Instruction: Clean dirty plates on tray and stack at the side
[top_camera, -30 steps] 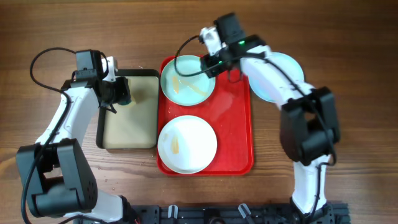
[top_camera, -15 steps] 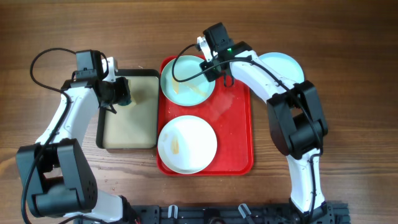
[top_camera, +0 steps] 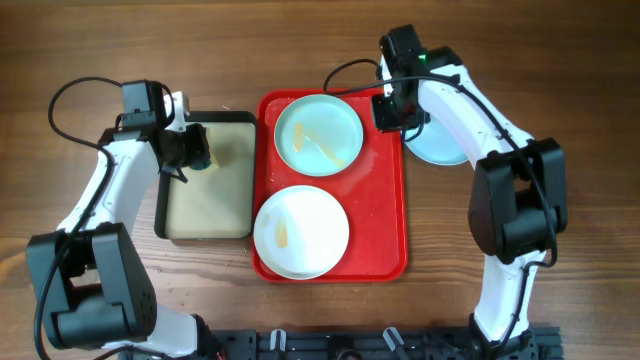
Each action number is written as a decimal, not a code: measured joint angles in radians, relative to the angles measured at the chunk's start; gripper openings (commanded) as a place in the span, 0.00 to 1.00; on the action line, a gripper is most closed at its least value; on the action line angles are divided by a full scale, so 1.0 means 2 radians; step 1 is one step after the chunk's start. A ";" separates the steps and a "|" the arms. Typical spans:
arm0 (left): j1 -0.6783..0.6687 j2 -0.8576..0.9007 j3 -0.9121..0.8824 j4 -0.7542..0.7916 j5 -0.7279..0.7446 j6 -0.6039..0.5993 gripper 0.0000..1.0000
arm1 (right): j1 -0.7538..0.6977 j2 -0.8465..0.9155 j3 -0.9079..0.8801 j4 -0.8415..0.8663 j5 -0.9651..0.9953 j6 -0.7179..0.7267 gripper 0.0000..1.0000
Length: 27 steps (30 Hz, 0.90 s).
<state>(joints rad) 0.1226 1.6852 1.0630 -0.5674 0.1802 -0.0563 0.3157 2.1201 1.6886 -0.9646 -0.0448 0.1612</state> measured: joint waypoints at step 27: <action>0.000 0.000 0.000 0.008 0.000 0.000 0.04 | 0.033 -0.092 -0.142 0.135 0.030 0.015 0.04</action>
<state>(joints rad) 0.1226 1.6852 1.0626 -0.5518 0.1802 -0.0563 0.3813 1.9366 1.4052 -0.6952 0.0143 0.1905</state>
